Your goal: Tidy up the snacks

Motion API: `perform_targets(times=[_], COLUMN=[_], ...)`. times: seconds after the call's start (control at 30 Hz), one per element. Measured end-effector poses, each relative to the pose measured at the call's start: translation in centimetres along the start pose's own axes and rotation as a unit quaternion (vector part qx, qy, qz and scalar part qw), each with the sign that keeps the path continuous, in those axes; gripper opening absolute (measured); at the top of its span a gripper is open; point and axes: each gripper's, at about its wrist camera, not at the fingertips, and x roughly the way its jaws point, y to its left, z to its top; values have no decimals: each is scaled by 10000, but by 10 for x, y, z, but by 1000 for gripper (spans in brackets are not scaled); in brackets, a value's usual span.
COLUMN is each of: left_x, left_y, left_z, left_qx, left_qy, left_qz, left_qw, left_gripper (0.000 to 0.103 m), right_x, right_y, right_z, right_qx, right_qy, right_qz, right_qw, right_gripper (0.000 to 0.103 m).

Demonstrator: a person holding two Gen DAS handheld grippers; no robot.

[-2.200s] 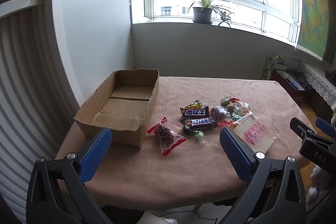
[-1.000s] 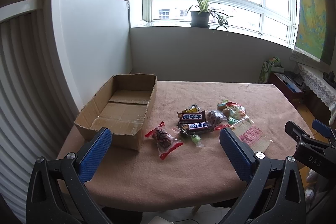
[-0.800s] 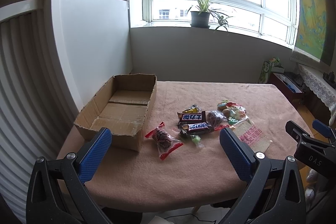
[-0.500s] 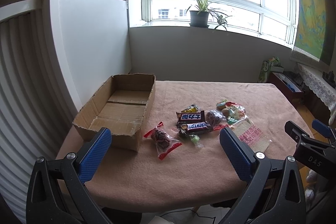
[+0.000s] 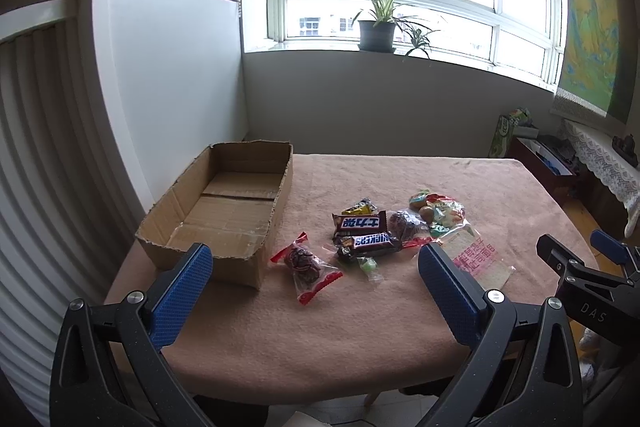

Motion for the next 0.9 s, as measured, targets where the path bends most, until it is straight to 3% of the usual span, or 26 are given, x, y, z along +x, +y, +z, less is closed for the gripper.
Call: perform_targets(times=[0.9], left_x=[3], left_y=[-2], left_z=[-4], left_qx=[22], left_qy=[61], left_qz=[-25], left_qw=[10000], left_gripper=[103], right_x=[13], right_y=[-4], right_z=[-8], right_qx=[-101], right_qy=[182], right_qz=[-6], right_qw=[9998], right_gripper=[103])
